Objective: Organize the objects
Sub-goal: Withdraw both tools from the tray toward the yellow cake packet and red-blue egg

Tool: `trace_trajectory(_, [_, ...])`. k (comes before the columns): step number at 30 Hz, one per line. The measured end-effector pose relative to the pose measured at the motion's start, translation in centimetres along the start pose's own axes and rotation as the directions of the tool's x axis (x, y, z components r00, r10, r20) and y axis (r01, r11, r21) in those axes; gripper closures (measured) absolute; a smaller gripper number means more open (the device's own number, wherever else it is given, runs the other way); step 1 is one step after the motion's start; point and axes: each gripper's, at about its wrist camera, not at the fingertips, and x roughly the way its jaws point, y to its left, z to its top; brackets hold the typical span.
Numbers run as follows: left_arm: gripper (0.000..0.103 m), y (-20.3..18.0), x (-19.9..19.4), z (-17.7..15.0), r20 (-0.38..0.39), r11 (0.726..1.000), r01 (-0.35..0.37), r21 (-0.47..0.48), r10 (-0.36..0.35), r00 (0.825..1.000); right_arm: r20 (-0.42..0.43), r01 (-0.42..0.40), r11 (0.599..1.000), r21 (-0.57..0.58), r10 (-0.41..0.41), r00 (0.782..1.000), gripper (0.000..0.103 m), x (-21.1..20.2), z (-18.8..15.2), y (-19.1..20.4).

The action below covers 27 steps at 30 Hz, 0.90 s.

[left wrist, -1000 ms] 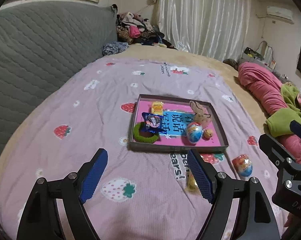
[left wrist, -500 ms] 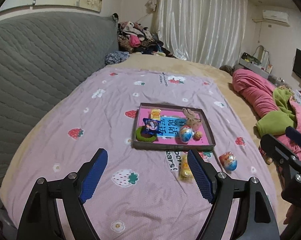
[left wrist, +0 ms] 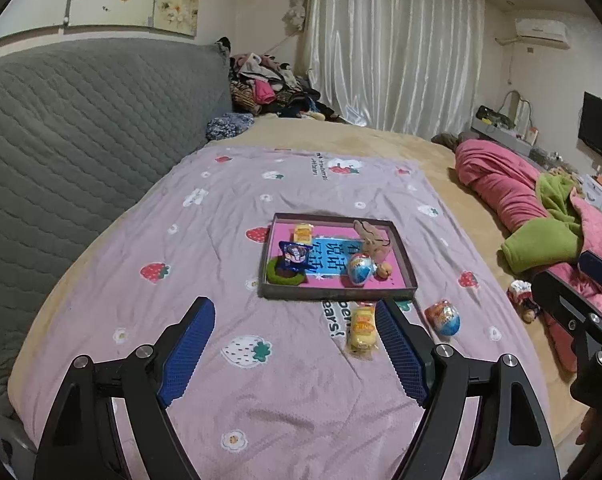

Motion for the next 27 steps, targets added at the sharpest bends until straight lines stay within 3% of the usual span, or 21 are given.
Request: trace_trajectory(27, [0.020, -4.1, 3.8, -5.2, -0.123, 0.998, 0.043, 0.048, -0.037, 0.992, -0.095, 0.040, 0.999, 0.013, -0.038, 0.995, 0.001, 1.2, -6.6, -3.5])
